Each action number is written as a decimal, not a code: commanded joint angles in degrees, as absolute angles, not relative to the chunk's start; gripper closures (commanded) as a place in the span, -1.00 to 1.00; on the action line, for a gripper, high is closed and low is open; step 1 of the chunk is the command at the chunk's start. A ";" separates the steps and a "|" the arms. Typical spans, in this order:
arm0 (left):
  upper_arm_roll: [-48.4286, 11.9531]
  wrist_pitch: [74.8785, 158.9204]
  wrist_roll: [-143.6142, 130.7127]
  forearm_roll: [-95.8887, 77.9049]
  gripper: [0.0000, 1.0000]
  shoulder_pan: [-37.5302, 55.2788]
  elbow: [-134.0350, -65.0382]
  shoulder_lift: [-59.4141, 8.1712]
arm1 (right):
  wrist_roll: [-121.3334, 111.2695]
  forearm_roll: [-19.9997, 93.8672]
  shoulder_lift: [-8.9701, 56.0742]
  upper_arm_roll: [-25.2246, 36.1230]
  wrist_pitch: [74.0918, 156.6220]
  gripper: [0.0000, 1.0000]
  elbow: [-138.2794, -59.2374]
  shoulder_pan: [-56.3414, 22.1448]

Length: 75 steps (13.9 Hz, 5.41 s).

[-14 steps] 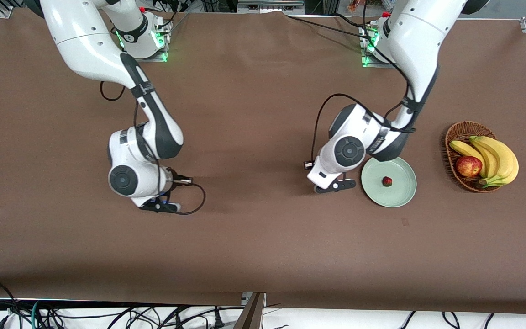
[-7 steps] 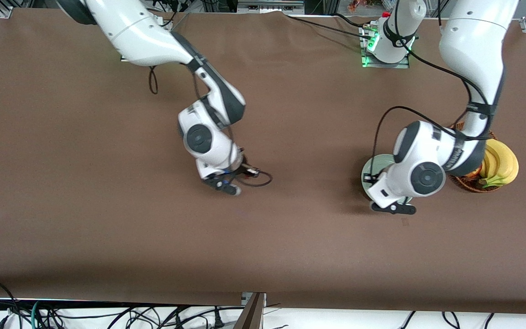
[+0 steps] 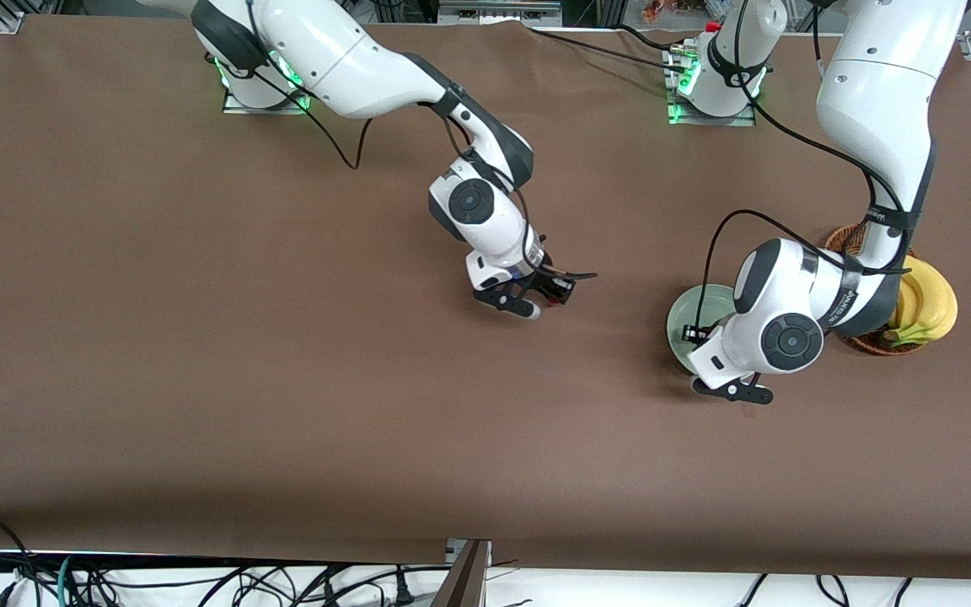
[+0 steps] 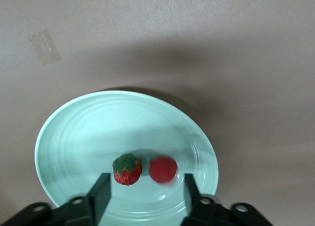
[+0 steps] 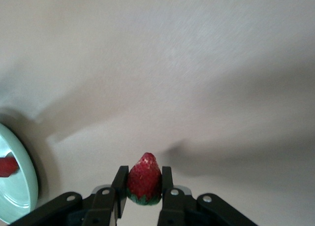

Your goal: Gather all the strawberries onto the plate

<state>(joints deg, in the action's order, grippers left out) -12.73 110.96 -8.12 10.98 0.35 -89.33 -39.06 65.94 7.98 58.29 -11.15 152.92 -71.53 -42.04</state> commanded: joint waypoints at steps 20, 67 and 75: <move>-14.06 110.92 -9.05 6.24 -1.00 2.54 -88.68 -38.32 | 11.18 3.53 32.89 -7.65 83.51 -1.00 -63.89 -7.05; -13.27 125.25 -41.04 4.91 0.97 23.47 -91.67 -43.51 | -5.45 -2.81 2.90 -0.79 79.45 -1.00 -85.08 -0.09; -11.34 108.03 -20.71 6.33 1.00 12.51 -90.70 -33.05 | -5.54 -1.06 3.08 0.44 79.54 -1.00 -84.99 0.26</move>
